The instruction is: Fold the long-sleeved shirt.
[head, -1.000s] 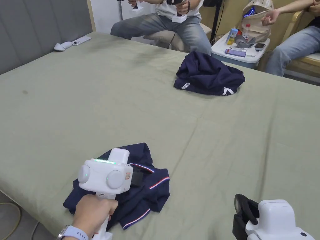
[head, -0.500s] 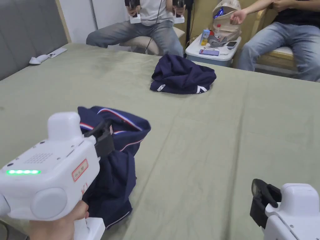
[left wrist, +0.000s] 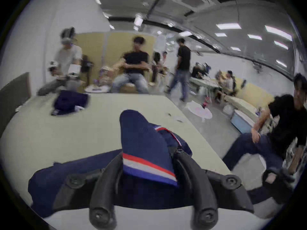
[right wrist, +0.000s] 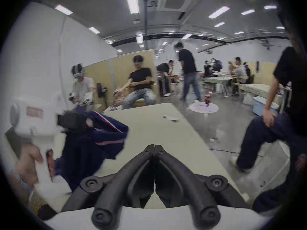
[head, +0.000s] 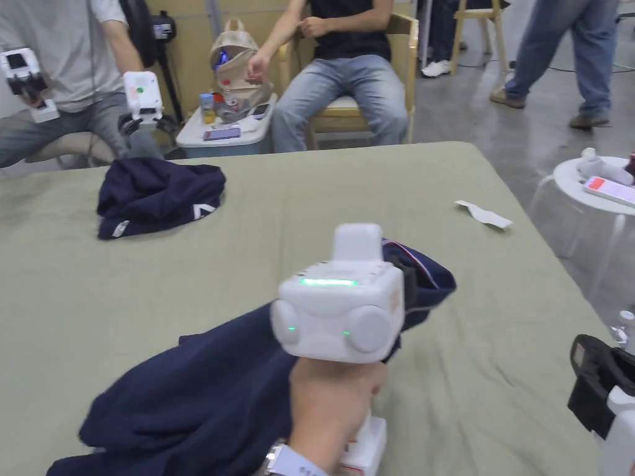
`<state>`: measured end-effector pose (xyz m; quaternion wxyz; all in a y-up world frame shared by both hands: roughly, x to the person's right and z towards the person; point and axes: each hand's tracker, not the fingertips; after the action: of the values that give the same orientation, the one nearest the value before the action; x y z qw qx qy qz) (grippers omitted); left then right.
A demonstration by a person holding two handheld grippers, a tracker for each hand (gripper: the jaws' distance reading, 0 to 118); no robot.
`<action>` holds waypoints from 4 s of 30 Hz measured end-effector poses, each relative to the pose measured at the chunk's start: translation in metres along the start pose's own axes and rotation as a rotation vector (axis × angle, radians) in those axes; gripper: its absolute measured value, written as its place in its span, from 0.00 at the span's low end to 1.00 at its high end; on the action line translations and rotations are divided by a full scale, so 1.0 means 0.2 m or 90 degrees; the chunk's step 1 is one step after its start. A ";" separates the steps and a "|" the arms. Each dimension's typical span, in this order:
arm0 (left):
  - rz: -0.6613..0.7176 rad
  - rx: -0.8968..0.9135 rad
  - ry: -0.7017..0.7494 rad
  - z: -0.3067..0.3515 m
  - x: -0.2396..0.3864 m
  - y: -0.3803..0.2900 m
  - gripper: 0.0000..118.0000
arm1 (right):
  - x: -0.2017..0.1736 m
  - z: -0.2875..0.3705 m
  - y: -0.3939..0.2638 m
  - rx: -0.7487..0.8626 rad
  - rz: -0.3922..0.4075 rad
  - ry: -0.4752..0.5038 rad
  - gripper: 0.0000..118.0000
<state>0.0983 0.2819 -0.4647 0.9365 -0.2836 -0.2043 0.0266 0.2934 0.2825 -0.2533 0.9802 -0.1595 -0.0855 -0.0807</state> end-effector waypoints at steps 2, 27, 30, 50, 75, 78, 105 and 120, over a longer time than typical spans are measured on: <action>-0.027 -0.050 -0.026 -0.17 0.25 -0.12 0.24 | 0.13 0.03 -0.02 -0.006 -0.017 -0.033 0.01; 0.036 0.025 0.192 0.98 -0.85 -0.50 0.00 | -0.78 -0.08 -0.10 0.006 0.069 0.187 0.01; 0.118 0.030 0.172 1.07 -0.92 -0.64 0.00 | -0.87 -0.08 -0.15 -0.015 0.072 0.197 0.01; 0.042 0.057 0.206 0.99 -0.83 -0.63 0.00 | -0.88 -0.15 -0.18 -0.070 0.122 0.172 0.01; 0.060 -0.186 0.130 -0.40 -1.60 -0.42 0.19 | -0.55 -0.57 -0.42 -0.235 0.122 0.085 0.01; 0.048 -0.181 0.139 -0.43 -1.55 -0.44 0.03 | -0.55 -0.62 -0.43 -0.245 0.104 0.082 0.01; 0.087 0.049 0.129 0.65 -1.34 -0.19 0.03 | 0.14 -1.40 -0.01 -0.455 -0.061 -0.019 0.65; 0.103 -0.019 0.120 0.48 -1.38 -0.31 0.03 | 0.10 -1.52 -0.29 -0.545 -0.015 -0.059 0.07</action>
<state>-0.1966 0.2340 -0.4587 0.9421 -0.3142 -0.0921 0.0723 0.3454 0.1272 -0.5165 0.8194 -0.5545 -0.0905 -0.1131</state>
